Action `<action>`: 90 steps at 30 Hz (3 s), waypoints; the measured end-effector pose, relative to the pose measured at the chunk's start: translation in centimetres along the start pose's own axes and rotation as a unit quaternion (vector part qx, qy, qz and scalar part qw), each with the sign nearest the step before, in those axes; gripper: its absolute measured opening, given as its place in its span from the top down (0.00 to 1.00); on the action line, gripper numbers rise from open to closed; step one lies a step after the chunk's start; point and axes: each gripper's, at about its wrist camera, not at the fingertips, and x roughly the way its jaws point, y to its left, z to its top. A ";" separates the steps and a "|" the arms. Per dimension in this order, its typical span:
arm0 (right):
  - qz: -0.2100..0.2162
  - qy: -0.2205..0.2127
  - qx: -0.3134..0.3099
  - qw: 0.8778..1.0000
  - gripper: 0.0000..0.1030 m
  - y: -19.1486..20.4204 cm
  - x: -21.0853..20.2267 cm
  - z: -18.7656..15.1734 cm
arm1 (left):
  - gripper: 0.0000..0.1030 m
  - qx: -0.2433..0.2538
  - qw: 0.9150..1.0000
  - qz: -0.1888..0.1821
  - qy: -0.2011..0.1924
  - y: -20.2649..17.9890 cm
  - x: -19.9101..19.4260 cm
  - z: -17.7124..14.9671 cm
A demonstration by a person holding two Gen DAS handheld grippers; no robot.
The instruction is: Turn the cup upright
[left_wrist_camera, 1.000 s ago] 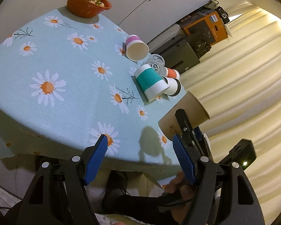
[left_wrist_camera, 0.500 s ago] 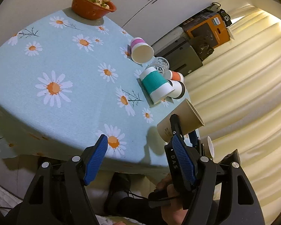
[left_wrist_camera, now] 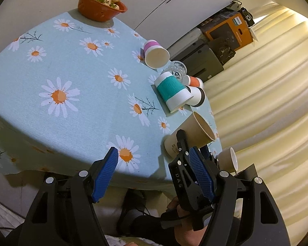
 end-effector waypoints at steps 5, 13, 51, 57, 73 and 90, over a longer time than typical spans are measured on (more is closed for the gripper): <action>0.000 0.000 0.000 1.000 0.40 0.0 -0.1 -0.1 | 0.32 -0.003 1.000 0.003 -0.003 0.1 0.1 0.1; 0.003 0.010 0.002 1.000 0.36 -0.2 0.0 -0.3 | 0.32 -0.002 1.000 0.005 -0.004 0.1 0.0 0.1; 0.069 0.057 0.018 0.996 0.05 -7.5 -14.1 5.9 | 0.07 0.206 0.968 0.113 -0.094 -6.2 -2.9 -3.2; 0.091 0.067 -0.006 0.994 0.05 -9.4 -15.2 5.9 | 0.07 0.272 0.950 0.115 -0.103 -8.3 -3.7 -4.7; 0.098 0.067 -0.019 0.993 0.05 -9.3 -15.7 4.7 | 0.07 0.351 0.927 0.088 -0.097 -10.1 -5.1 -8.5; 0.081 0.072 -0.016 0.994 0.05 -9.5 -15.5 4.6 | 0.07 0.354 0.926 0.089 -0.095 -10.1 -5.0 -8.7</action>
